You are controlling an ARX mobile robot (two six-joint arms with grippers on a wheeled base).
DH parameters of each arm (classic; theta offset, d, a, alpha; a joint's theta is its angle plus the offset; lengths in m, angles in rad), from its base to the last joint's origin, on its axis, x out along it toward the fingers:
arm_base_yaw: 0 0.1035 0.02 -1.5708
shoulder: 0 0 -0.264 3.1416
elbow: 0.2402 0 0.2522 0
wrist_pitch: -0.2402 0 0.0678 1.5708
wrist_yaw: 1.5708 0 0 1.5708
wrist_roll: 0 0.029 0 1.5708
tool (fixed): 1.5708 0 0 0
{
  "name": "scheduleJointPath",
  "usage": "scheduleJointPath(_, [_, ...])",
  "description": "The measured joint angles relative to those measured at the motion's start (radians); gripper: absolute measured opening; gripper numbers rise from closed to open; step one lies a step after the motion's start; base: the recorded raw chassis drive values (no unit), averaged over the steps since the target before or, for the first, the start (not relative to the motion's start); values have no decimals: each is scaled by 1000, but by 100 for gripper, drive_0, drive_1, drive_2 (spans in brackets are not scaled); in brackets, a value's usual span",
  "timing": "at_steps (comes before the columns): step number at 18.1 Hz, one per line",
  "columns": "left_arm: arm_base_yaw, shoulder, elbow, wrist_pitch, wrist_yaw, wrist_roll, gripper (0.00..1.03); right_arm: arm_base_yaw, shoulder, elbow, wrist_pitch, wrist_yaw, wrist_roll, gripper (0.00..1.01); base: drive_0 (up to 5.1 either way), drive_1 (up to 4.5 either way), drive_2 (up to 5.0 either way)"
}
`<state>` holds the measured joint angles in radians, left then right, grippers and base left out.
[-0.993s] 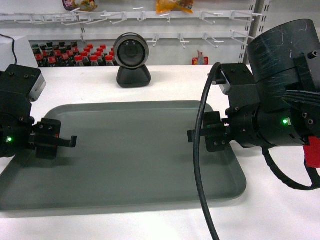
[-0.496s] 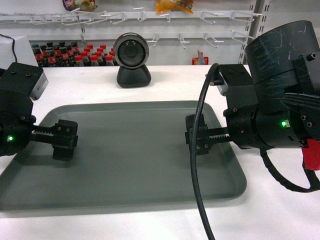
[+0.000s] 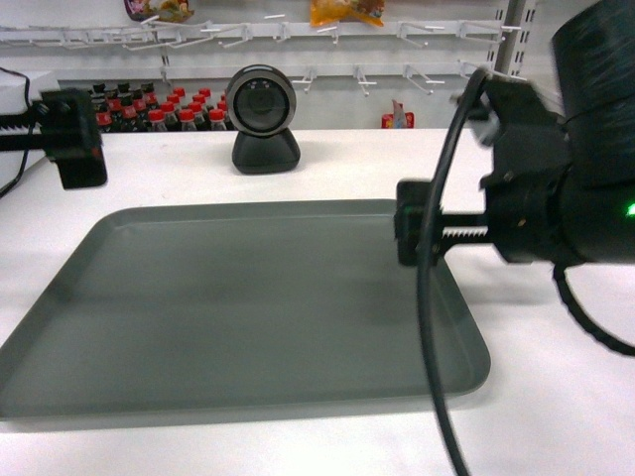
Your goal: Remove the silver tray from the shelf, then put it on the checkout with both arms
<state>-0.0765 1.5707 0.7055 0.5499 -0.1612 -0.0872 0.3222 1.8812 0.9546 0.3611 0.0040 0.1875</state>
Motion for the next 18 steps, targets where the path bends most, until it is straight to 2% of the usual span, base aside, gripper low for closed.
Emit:
scheduleJointPath(1, [6, -19, -11, 5, 7, -24, 98, -13, -32, -13, 26, -1, 7, 98, 0, 0, 0])
scheduleJointPath(3, [32, -112, -70, 26, 22, -123, 98, -43, -121, -61, 77, -15, 31, 98, 0, 0, 0])
scheduleJointPath(5, [34, -196, -113, 37, -5, -134, 98, -76, -205, -124, 121, -37, 72, 98, 0, 0, 0])
scheduleJointPath(9, [49, -223, -142, 24, -24, -122, 98, -109, -262, -174, 127, -53, 108, 98, 0, 0, 0])
scheduleJointPath(10, [74, -198, -238, 299, 116, -24, 82, -111, -254, -381, 588, 164, -64, 74, 0, 0, 0])
scheduleJointPath(11, [77, -253, -363, 396, 156, 44, 59, -172, -360, -517, 711, 159, -145, 50, 0, 0, 0])
scheduleJointPath(12, [77, -306, -399, 408, 158, 62, 45, -193, -435, -565, 708, 138, -162, 37, 0, 0, 0])
scheduleJointPath(14, [76, -385, -470, 394, 160, 69, 21, -208, -537, -665, 678, 106, -177, 11, 0, 0, 0])
scheduleJointPath(15, [76, -407, -493, 385, 160, 69, 14, -215, -565, -687, 671, 98, -180, 4, 0, 0, 0])
scheduleJointPath(16, [76, -447, -522, 366, 160, 69, 2, -228, -617, -724, 662, 92, -185, 2, 0, 0, 0])
scheduleJointPath(18, [76, -503, -549, 350, 160, 73, 2, -240, -675, -762, 647, 81, -185, 2, 0, 0, 0])
